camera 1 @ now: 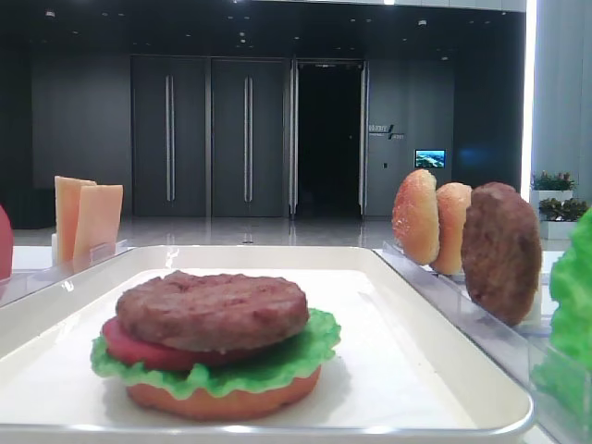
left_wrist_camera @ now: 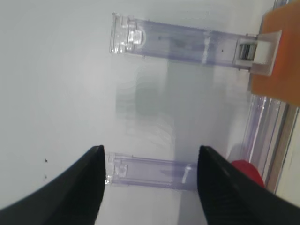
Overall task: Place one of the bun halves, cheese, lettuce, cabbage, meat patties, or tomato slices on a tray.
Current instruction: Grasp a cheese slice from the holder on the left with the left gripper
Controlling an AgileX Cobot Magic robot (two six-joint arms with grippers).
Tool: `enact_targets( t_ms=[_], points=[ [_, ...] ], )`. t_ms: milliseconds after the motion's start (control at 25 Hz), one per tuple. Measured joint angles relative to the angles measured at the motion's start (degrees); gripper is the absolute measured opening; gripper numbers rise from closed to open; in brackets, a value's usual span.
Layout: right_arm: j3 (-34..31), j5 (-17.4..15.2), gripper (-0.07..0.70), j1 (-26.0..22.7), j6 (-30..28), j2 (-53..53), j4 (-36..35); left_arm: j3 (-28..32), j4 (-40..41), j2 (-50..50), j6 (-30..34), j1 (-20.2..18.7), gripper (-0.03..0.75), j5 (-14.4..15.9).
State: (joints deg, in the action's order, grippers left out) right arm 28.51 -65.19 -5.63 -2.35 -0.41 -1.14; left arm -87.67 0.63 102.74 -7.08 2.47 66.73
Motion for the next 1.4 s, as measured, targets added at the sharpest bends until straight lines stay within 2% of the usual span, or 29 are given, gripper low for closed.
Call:
enact_targets(
  t_ms=[440,800,1080,1400],
  points=[
    [0.0,0.0,0.536,0.0,0.0,0.0,0.0,-11.6,0.0,9.5,0.0,0.0,0.471,2.9],
    [0.0,0.0,0.536,0.0,0.0,0.0,0.0,-12.3,-0.1,11.8,-0.3,-1.3,0.471,2.8],
    [0.0,0.0,0.536,0.0,0.0,0.0,0.0,-12.3,2.7,11.8,-4.9,-4.8,0.471,2.6],
    [0.0,0.0,0.536,0.0,0.0,0.0,0.0,-13.6,3.6,11.8,-8.7,-10.9,0.471,2.8]
  ],
)
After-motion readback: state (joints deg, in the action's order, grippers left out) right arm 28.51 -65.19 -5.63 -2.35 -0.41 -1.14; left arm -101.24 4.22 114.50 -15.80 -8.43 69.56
